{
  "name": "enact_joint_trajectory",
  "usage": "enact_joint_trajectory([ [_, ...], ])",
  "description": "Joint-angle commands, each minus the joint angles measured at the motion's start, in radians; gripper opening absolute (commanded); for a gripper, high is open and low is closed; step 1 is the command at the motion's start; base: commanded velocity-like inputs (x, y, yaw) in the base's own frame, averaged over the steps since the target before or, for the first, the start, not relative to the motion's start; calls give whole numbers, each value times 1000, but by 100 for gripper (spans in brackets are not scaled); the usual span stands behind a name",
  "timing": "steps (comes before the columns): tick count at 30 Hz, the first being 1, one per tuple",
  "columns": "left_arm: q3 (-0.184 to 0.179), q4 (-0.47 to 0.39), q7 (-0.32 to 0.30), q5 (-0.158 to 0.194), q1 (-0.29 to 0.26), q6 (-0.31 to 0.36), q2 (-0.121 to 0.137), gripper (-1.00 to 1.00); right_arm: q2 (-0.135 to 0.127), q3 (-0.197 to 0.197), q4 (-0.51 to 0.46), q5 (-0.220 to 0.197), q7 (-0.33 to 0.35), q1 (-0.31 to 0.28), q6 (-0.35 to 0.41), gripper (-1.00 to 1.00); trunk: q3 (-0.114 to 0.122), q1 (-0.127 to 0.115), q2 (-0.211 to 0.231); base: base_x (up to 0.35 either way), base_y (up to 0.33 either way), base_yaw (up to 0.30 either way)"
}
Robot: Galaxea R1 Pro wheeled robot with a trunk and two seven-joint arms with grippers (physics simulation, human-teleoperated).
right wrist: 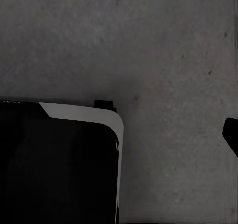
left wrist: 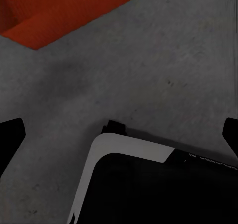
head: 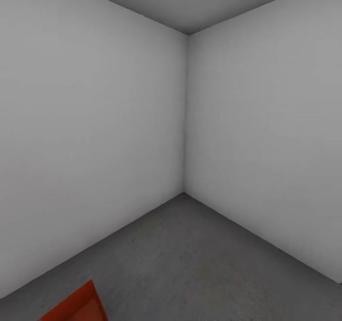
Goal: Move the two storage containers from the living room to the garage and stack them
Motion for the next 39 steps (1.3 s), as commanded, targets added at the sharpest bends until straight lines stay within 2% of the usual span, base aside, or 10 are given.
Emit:
enact_joint_trajectory([
  [1,8,1,-3,1,-1,-3,0,100,1,9,3,-7,0,-1,-5,100,-2,0,-1,0,0,-300],
  [20,14,1,-3,5,-1,-3,-4,100,-2,15,3,-4,0,-1,-5,100,-2,0,-1,0,0,-299],
  [24,14,1,-6,5,-1,-3,-27,100,-3,17,3,-2,0,-1,-5,100,-2,0,-1,0,0,-300],
  [25,11,2,-7,5,-1,-3,-51,100,-4,17,3,-1,1,-1,-5,100,-2,0,-1,0,0,-300],
  [28,8,8,-11,5,-1,-3,-67,100,-4,17,3,-1,1,-1,-5,100,-2,0,-1,0,0,-300],
  [39,8,11,-9,11,-1,-3,-62,100,-4,17,3,-1,1,-1,-5,100,-2,0,-1,0,0,-300],
])
